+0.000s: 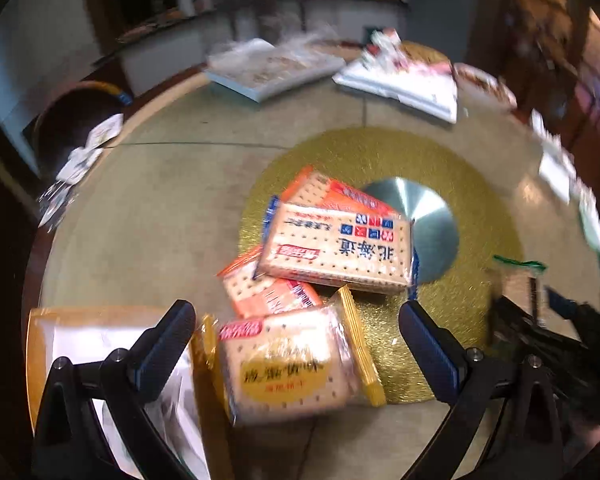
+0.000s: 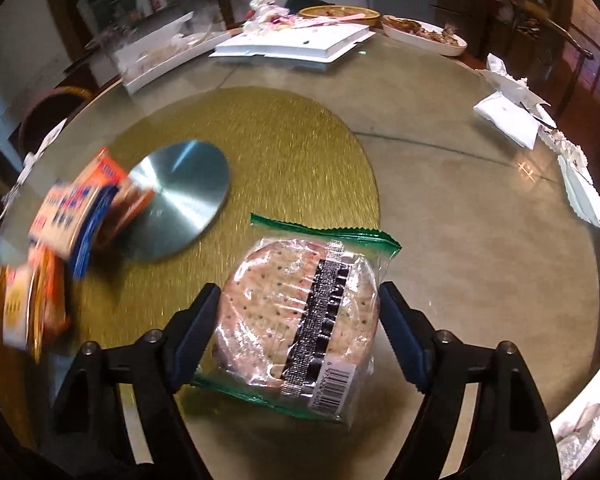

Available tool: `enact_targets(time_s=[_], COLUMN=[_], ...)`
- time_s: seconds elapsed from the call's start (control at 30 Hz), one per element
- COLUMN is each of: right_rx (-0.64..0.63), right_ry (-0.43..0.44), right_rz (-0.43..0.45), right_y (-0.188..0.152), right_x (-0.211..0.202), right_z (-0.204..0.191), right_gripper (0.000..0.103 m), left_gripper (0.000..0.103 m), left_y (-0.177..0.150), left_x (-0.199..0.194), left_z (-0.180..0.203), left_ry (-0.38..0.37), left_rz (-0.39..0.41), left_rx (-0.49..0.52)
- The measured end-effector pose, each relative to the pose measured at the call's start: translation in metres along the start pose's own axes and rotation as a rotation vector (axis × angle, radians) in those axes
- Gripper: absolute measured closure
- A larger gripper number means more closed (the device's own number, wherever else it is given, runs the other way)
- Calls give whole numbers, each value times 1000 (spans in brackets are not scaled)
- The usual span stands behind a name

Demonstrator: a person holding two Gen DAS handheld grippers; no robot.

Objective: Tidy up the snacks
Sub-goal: 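Grasp the green-edged round cracker bag with the right gripper, then grasp the yellow salted egg cracker pack with the left gripper while the right holds its bag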

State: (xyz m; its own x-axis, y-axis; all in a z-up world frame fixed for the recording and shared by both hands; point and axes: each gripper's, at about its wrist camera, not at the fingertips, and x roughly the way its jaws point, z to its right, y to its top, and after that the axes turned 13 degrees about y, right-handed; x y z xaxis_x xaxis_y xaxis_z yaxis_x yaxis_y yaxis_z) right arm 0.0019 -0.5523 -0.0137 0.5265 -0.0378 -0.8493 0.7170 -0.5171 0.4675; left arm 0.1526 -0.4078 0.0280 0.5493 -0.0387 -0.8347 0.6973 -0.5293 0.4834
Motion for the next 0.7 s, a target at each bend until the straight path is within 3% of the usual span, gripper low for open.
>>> enact_targets(time_s=[0.17, 0.43, 0.57, 0.7], right_rx=[-50, -71, -73, -94], right_ry=[72, 198, 201, 175], right_rz=[-12, 3, 21, 39], right_y=[-33, -73, -86, -99], right_x=[-22, -45, -52, -59], right_z=[-2, -7, -6, -9], right_gripper=[24, 24, 24, 24], left_gripper=[5, 4, 3, 3], left_y=[-13, -69, -50, -14], left_x=[22, -16, -36, -22], left_z=[0, 6, -9, -8], left_ry=[-96, -309, -243, -149], left_rz=[-96, -152, -17, 52], left_rx=[53, 87, 6, -10])
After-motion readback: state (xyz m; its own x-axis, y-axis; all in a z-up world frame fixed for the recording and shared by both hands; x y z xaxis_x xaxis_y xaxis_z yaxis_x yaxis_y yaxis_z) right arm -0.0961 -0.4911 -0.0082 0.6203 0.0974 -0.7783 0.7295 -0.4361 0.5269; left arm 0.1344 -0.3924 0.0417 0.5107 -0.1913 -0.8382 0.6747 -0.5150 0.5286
